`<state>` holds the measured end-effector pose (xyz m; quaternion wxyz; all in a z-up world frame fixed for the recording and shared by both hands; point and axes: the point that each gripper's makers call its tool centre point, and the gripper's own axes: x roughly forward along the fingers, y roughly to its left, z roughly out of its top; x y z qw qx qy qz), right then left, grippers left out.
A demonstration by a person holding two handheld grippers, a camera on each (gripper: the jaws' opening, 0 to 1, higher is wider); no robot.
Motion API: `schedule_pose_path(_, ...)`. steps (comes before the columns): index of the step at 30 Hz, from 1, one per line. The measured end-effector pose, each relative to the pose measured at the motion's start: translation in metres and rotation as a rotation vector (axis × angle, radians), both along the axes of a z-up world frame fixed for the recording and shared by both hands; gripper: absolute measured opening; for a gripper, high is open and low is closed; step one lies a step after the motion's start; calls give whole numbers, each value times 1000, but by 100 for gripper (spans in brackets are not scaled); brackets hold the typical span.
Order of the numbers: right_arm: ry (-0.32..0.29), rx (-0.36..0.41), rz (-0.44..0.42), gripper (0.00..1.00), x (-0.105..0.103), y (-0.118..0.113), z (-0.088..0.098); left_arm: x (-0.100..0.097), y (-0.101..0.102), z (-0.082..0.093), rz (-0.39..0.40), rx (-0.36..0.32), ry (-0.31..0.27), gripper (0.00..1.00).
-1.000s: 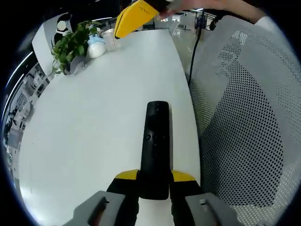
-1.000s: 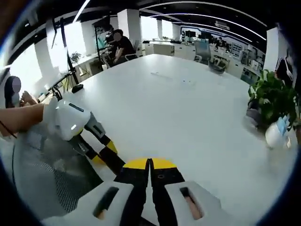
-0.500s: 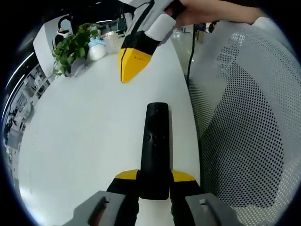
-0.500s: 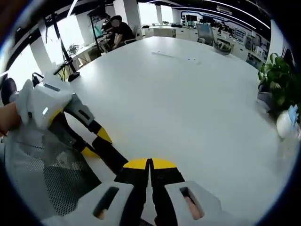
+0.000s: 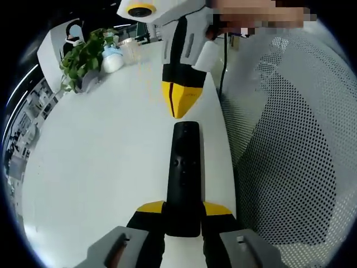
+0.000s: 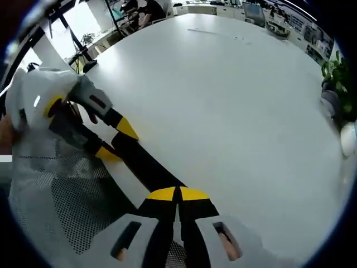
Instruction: Press the specified remote control buttons in sequence, fully releasing each button before pressing the next.
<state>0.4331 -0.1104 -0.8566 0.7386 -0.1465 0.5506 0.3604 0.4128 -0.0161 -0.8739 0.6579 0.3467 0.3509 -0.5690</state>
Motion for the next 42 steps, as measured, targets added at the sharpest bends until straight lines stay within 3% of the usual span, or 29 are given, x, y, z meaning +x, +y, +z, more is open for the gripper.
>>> schedule_pose_path(8,63,-26,-21,0,-9,-7,-5,-4,-4,-1,2,-12,23,24)
schedule_pose_path(16,86,-21,-10,0,-13,-5,-7,-5,-6,-1,5,-16,34,24)
schedule_pose_path(32,101,-27,-7,0,-17,-3,-11,-5,-6,-1,4,-16,38,24)
schedule_pose_path(39,128,11,-45,0,-17,-5,-12,-4,-6,-1,27,-36,57,25)
schedule_pose_path(42,111,-5,-16,0,-17,-3,-12,-4,-7,-1,27,-35,56,25)
